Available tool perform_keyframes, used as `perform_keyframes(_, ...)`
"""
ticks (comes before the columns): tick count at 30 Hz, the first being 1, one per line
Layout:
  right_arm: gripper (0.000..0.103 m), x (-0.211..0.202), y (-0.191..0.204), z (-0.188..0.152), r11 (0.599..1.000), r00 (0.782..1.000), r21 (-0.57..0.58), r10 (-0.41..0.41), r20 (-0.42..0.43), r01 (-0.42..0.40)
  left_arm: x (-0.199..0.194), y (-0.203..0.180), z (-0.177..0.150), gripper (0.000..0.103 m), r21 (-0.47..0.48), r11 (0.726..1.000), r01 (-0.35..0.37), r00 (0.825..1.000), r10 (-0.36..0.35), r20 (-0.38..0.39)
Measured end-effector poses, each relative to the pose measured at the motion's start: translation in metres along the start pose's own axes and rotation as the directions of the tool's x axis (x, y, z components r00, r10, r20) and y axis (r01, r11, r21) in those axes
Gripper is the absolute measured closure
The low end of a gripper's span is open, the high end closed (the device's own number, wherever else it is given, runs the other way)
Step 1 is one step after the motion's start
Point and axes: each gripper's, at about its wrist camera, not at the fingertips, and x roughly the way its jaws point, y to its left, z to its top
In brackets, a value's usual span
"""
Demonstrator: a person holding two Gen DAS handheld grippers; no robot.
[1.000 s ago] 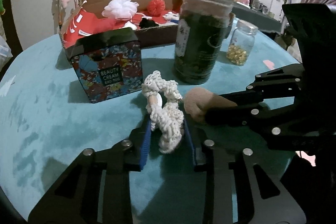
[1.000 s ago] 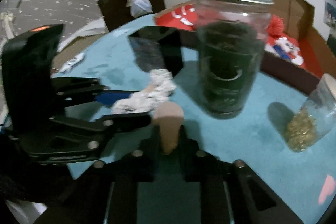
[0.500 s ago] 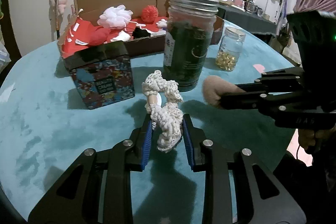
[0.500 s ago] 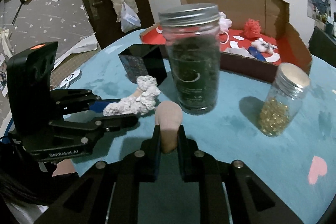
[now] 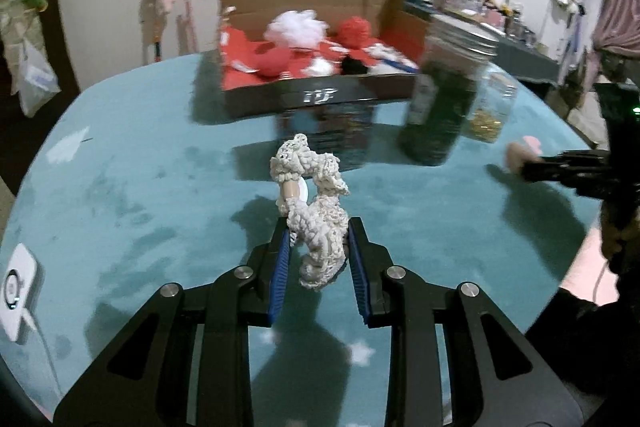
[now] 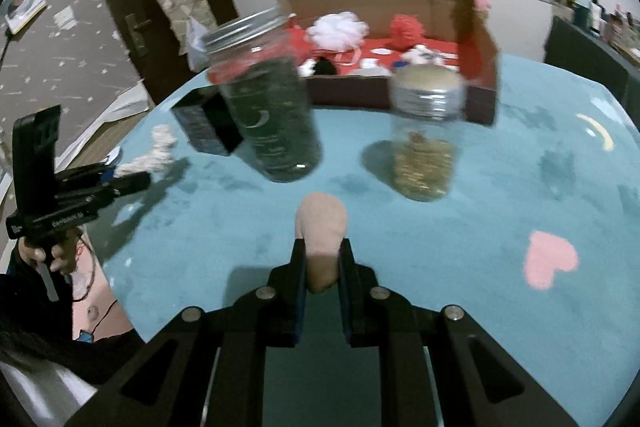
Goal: Organize soft objects
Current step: 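Carry the scrunchie and tan pad up and over into the box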
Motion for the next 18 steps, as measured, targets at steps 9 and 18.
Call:
perform_keyframes(9, 0.088, -0.010, -0.032, 0.006, 0.996, 0.997, 0.047, -0.081, -0.005, 0.081, 0.015, 0.031, 0.014, 0.077, 0.014, 0.997, -0.073, 0.997, 0.074, -0.024)
perform_keyframes(18, 0.087, -0.011, -0.064, 0.025, 0.985, 0.987, 0.063, -0.162, -0.014, 0.163, 0.036, 0.048, 0.038, 0.077, 0.064, 0.997, -0.039, 0.998, 0.042, -0.036)
